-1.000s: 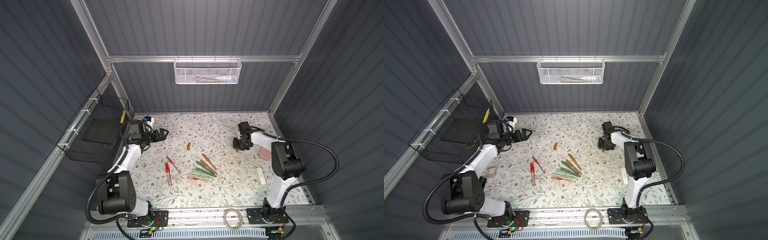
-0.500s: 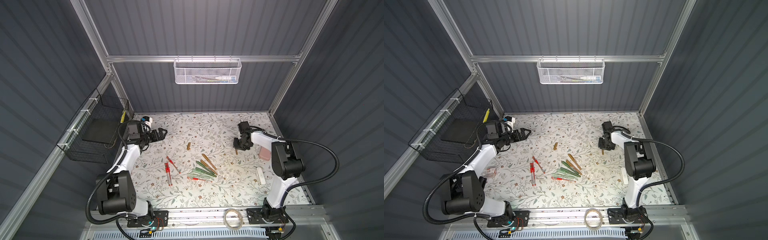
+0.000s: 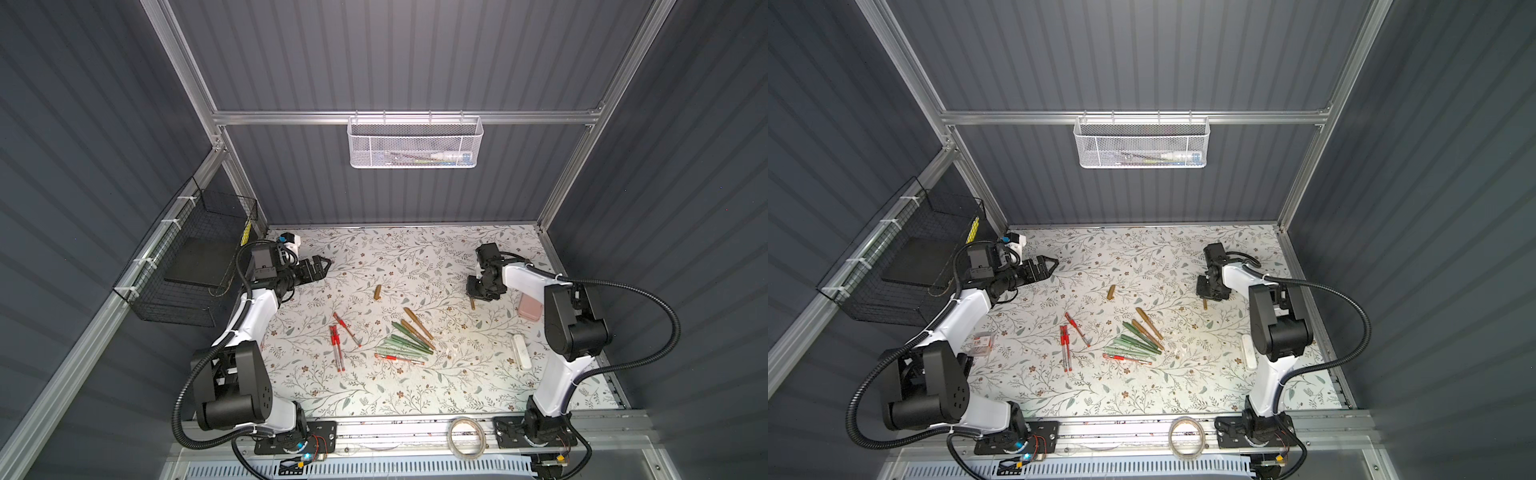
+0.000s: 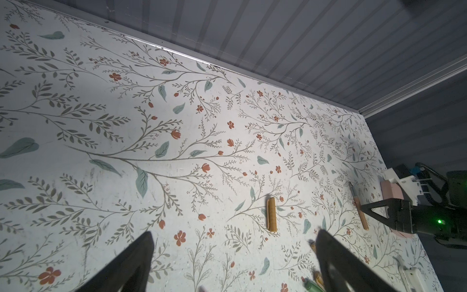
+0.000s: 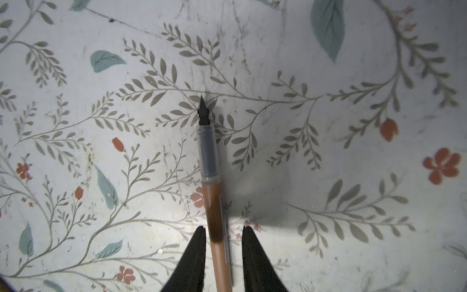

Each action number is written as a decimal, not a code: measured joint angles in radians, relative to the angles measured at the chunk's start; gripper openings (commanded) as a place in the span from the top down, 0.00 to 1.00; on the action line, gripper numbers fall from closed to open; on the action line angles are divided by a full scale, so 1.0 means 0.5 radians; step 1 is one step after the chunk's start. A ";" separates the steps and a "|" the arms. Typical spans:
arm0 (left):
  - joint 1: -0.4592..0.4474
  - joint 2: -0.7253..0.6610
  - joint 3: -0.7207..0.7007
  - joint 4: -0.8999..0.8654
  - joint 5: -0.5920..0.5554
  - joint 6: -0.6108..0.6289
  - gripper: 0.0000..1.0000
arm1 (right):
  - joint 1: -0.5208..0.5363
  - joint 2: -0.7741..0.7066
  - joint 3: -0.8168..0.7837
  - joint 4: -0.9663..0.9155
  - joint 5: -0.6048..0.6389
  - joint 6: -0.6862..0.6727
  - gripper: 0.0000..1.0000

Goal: Remove pen caps from pens
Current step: Place the pen at the middle-right of the table, then pick up the pen from the center of the table.

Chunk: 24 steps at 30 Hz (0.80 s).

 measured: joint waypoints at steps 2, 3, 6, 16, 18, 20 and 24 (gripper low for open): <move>0.005 0.000 0.000 0.001 0.005 0.000 0.00 | 0.030 -0.098 -0.010 -0.011 -0.016 -0.012 0.67; 0.007 0.000 0.000 0.001 0.009 0.000 0.00 | 0.053 -0.145 -0.009 -0.010 -0.024 -0.020 0.66; 0.009 0.000 0.000 0.000 0.017 0.000 0.00 | 0.160 -0.246 -0.004 -0.018 -0.034 -0.034 0.62; 0.025 0.000 -0.001 0.000 0.024 0.000 0.00 | 0.584 -0.256 0.006 -0.110 -0.094 -0.053 0.37; 0.030 0.000 0.000 0.001 0.025 0.000 0.00 | 0.653 -0.256 0.021 -0.118 -0.100 -0.050 0.38; 0.031 0.000 0.000 0.000 0.026 0.000 0.00 | 0.710 -0.249 0.055 -0.136 -0.106 -0.050 0.41; 0.031 0.000 0.000 0.001 0.026 0.000 0.00 | 0.803 -0.191 0.139 -0.157 -0.115 -0.064 0.43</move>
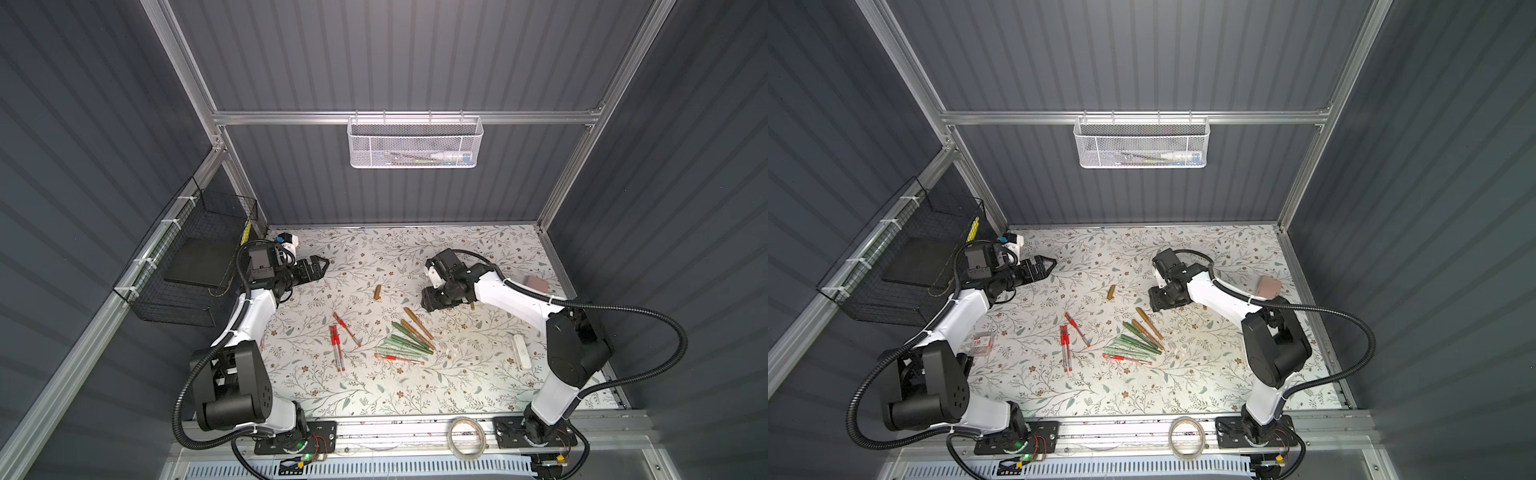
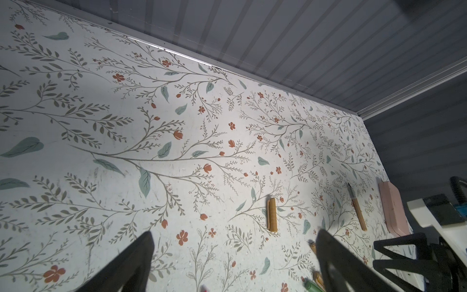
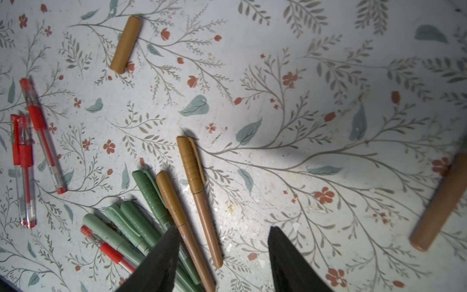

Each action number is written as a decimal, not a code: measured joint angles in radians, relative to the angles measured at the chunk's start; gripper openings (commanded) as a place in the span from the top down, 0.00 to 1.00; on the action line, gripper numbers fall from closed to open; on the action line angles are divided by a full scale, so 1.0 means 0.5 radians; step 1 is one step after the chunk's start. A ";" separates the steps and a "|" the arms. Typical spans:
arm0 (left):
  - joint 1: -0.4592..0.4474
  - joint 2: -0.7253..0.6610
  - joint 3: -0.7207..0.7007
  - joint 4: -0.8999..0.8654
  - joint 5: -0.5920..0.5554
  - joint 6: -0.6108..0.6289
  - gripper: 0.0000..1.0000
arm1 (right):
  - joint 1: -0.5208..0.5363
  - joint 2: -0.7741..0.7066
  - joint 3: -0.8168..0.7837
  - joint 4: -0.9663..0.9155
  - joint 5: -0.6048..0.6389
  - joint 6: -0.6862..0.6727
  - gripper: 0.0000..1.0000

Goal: Remove pen caps from pens
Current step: Pick up the pen from the center of the table.

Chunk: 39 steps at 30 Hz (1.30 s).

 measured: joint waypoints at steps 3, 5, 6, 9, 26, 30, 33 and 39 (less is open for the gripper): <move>0.000 0.000 0.000 0.000 -0.001 0.000 0.00 | 0.040 0.055 0.014 -0.008 -0.003 -0.003 0.48; 0.000 0.001 0.000 0.000 -0.001 0.000 0.00 | 0.063 0.102 0.030 -0.021 -0.008 -0.006 0.49; 0.000 0.001 0.000 0.000 -0.001 0.000 0.00 | 0.075 0.127 0.032 -0.021 -0.007 -0.008 0.50; 0.000 0.001 0.000 0.001 0.000 0.000 0.00 | 0.116 0.172 0.032 -0.039 -0.008 -0.015 0.53; 0.013 0.001 -0.001 0.001 0.012 0.000 0.00 | 0.208 0.249 -0.016 -0.093 0.018 -0.041 0.70; 0.016 0.001 -0.001 0.002 0.012 0.000 0.00 | 0.208 0.250 -0.038 -0.093 0.036 -0.047 0.72; 0.023 0.001 -0.001 0.002 0.013 -0.001 0.00 | 0.211 0.271 -0.040 -0.100 0.049 -0.050 0.73; 0.028 0.001 -0.001 0.016 0.015 -0.014 0.00 | 0.220 0.307 -0.040 -0.099 0.063 -0.056 0.75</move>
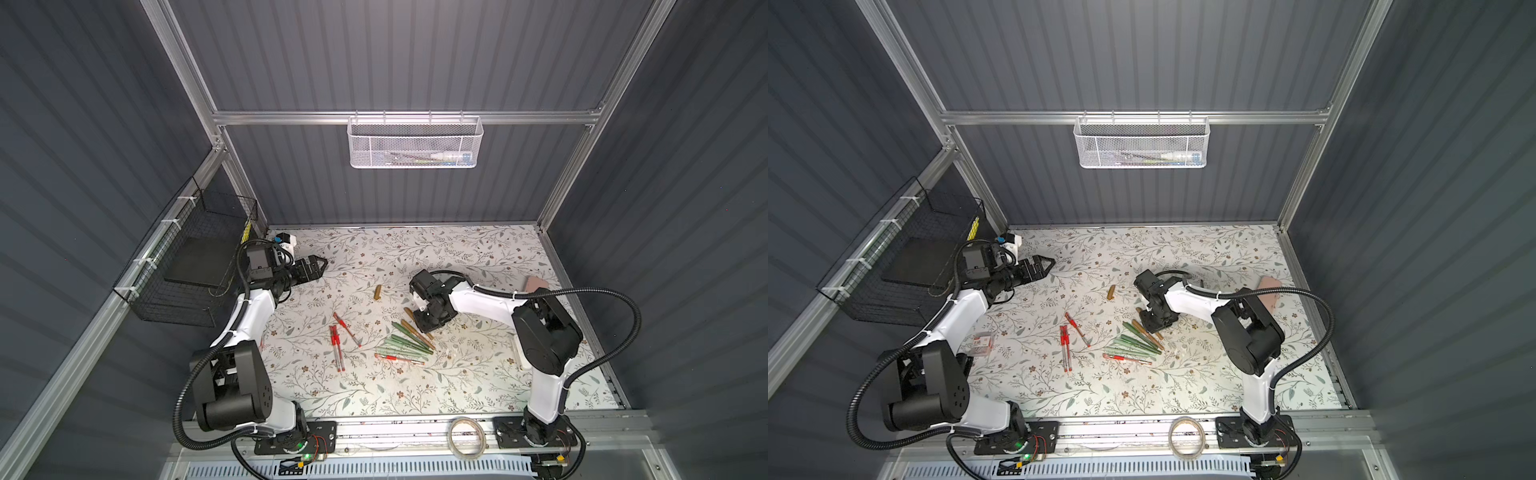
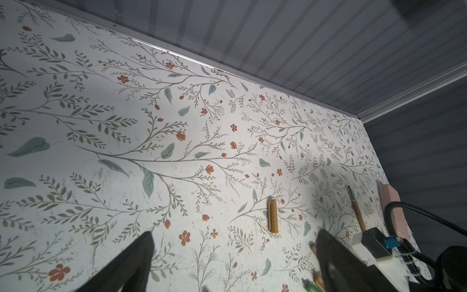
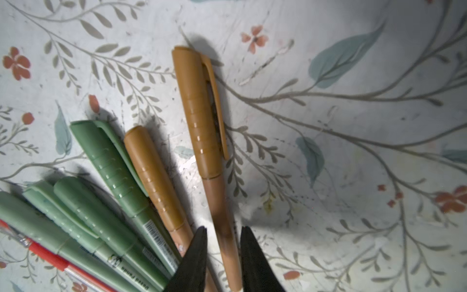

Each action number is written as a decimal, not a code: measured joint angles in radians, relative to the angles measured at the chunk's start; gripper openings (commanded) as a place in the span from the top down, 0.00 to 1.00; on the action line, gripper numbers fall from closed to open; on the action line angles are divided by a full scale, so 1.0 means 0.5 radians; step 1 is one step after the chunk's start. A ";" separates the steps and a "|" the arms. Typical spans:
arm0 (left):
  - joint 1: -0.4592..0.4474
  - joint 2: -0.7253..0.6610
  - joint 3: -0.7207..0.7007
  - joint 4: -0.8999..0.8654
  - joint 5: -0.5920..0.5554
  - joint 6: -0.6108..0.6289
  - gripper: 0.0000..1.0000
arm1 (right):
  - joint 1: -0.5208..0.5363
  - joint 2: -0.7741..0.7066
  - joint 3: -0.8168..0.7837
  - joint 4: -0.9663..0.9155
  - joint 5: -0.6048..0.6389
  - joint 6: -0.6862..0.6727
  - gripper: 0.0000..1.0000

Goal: Remove pen caps from pens
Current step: Pick up the pen from the center of the table.

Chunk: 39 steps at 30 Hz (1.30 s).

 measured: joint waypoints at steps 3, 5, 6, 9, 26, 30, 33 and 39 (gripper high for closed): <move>0.000 -0.001 0.000 -0.001 0.005 -0.004 0.00 | 0.000 0.040 0.008 0.000 0.014 -0.007 0.76; 0.000 -0.001 0.000 0.000 0.007 -0.007 0.00 | 0.000 0.047 0.009 0.021 0.020 -0.014 0.77; 0.000 -0.001 0.000 0.000 0.007 -0.008 0.00 | 0.000 0.048 0.011 0.025 0.023 -0.019 0.78; 0.002 -0.001 0.000 0.000 0.008 -0.008 0.00 | 0.000 0.066 0.034 0.024 0.036 -0.037 0.80; 0.008 -0.034 -0.003 0.050 0.190 -0.040 0.00 | -0.221 -0.085 -0.066 0.150 0.037 -0.100 0.99; 0.007 -0.098 -0.040 0.114 0.262 -0.079 0.00 | -0.232 -0.308 -0.142 0.205 0.019 -0.066 1.00; 0.005 -0.142 -0.072 0.169 0.333 -0.116 0.00 | -0.232 -0.466 -0.214 0.282 -0.011 -0.021 1.00; -0.086 -0.150 -0.089 0.241 0.482 -0.150 0.01 | -0.233 -0.674 -0.397 0.472 -0.119 0.072 1.00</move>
